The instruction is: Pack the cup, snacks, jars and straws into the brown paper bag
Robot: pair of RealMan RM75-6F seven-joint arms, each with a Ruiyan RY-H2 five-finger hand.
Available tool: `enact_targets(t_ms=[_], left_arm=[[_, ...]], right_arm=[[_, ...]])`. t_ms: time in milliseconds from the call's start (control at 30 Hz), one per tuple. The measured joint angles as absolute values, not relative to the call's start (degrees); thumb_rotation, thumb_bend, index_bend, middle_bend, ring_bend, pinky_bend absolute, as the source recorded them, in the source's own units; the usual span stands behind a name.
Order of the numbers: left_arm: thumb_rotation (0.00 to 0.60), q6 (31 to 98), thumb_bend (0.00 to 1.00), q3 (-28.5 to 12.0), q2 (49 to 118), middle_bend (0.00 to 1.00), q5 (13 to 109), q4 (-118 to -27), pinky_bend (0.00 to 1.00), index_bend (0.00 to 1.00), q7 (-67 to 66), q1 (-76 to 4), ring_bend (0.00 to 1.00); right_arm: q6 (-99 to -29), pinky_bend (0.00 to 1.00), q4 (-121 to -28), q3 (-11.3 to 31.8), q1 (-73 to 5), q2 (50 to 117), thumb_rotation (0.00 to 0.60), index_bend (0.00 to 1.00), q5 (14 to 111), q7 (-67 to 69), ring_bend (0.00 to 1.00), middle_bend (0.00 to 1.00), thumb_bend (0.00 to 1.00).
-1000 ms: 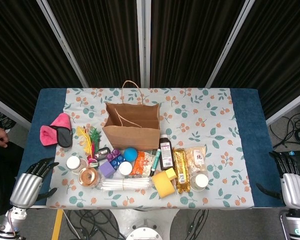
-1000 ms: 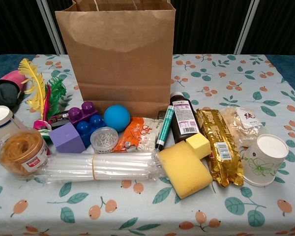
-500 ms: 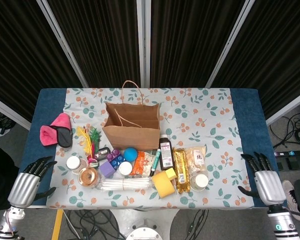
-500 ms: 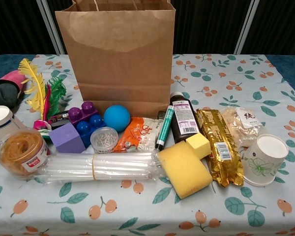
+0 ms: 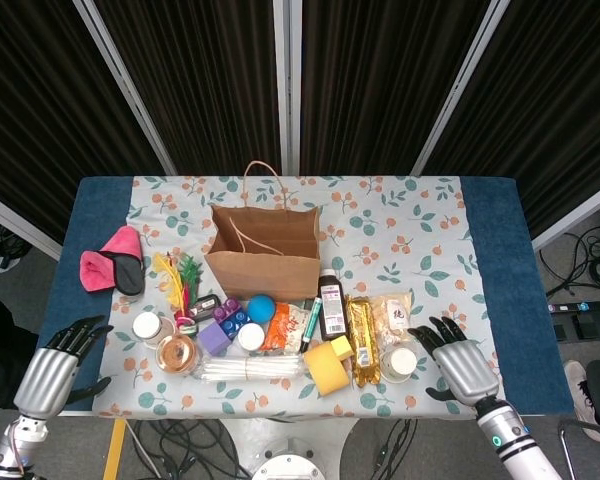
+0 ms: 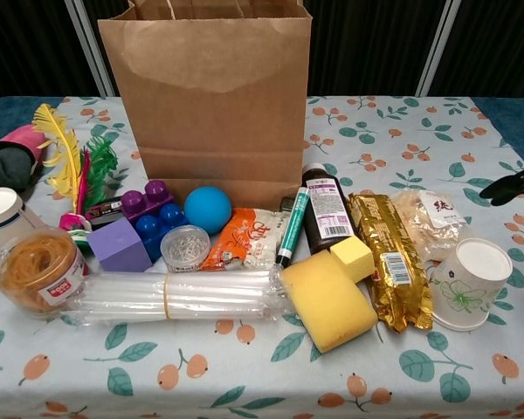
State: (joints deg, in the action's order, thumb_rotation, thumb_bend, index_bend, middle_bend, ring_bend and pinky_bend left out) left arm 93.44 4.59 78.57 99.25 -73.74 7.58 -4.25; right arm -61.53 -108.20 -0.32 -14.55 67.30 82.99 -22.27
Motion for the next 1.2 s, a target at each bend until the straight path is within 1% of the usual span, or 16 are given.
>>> enact_targets(t_ms=[167,267,500,833,933,1133,1200], left_arm=[[0.600,93.28,0.13,4.48,78.68,0.26,98.98,-73.30,0.30,0.27,8.12,-4.28,0.19],[0.600,93.26,0.13,4.37,78.81,0.26,98.82,-73.12,0.30,0.27,8.45,-4.29,0.19],[0.600,92.98,0.13,4.44,78.97,0.26,98.41,-72.55,0.30,0.27,9.43,-4.18,0.19],[0.600,92.78,0.13,4.24,79.17,0.26,98.01,-72.08,0.30,0.27,10.27,-4.22,0.19],[0.600,92.79,0.13,4.26,79.22,0.26,98.00,-71.96,0.30,0.27,10.27,-4.18,0.19],[0.600,92.65,0.13,4.25,79.30,0.26,97.86,-71.82,0.30,0.27,10.24,-4.15,0.19],[0.600,92.64,0.13,4.27,79.32,0.26,97.84,-71.79,0.30,0.27,10.25,-4.12,0.19]], right_arm=[[-59.88,0.07,-108.54,-0.23,-16.02,69.59,0.600,0.14,79.98,-25.72,0.04,0.16,0.05],[-59.66,0.09,-108.83,-0.06,-16.69,70.84,0.600,0.15,78.44,-27.90,0.06,0.18,0.07],[-61.19,0.18,-109.18,0.08,-17.35,74.32,0.600,0.25,75.59,-32.55,0.13,0.26,0.13],[-62.74,0.20,-108.63,-0.42,-18.07,75.85,0.600,0.28,72.02,-36.57,0.16,0.28,0.15],[-63.32,0.24,-108.34,-0.55,-18.22,76.29,0.600,0.33,71.74,-36.71,0.19,0.31,0.17],[-65.21,0.35,-107.75,-0.40,-18.14,77.34,0.600,0.49,73.61,-35.02,0.30,0.42,0.20],[-66.07,0.36,-107.81,-0.33,-18.08,77.38,0.600,0.51,74.72,-34.30,0.31,0.43,0.21]])
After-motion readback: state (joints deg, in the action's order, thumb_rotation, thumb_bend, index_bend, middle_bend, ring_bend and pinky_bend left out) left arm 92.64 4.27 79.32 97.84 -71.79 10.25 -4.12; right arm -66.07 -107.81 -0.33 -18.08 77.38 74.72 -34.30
